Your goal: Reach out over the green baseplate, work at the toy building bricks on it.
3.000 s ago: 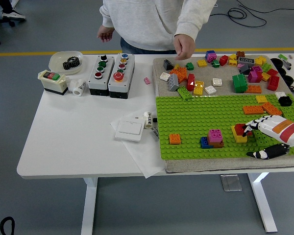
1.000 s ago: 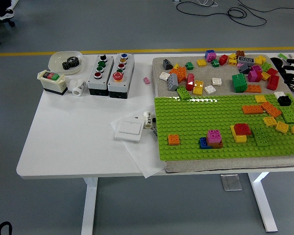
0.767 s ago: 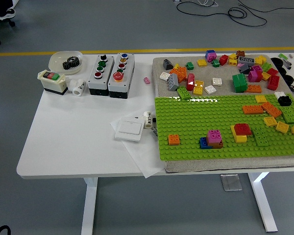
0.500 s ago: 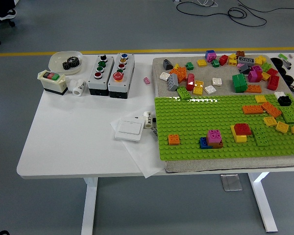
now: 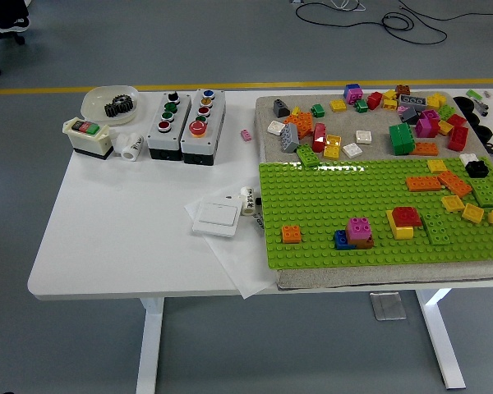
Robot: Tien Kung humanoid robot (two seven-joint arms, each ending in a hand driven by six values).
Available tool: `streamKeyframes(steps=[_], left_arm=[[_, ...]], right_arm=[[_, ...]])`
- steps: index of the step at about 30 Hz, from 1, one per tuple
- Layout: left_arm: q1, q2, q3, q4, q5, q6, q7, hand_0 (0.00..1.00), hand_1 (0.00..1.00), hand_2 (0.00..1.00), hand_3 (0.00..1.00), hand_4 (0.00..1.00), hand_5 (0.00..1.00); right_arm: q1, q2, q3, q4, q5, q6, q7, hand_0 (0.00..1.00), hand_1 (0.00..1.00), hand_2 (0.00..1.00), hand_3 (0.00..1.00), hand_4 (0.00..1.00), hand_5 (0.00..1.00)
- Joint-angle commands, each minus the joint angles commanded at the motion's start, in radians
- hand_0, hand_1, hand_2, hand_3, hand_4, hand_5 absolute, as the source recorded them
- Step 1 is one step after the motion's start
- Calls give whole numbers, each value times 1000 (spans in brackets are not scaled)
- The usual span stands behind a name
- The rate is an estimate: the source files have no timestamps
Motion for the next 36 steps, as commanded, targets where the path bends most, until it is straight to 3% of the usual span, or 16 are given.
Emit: streamKeyframes(steps=[7, 17, 27, 36], left_arm=[[-5, -5, 29, 3, -32, 28, -2, 776, 733, 707, 595, 657, 602], [-5, -14, 23, 9, -20, 54, 0, 769, 752, 730, 597, 659, 605], [-11, -25, 39, 10, -41, 71, -11, 770, 745, 724, 596, 659, 603], [-32, -28, 52, 11, -64, 73, -16, 764, 743, 725, 596, 659, 603]], right_arm=[[-60, 20, 99, 69, -21, 1, -7, 910, 829, 861, 878, 998, 998], [-139, 80, 230, 171, -114, -5, -12, 909, 829, 862, 872, 998, 998], [-156, 100, 272, 199, -148, -18, -19, 908, 829, 859, 870, 998, 998], [-168, 120, 277, 199, -190, -1, -14, 904, 824, 857, 863, 998, 998]])
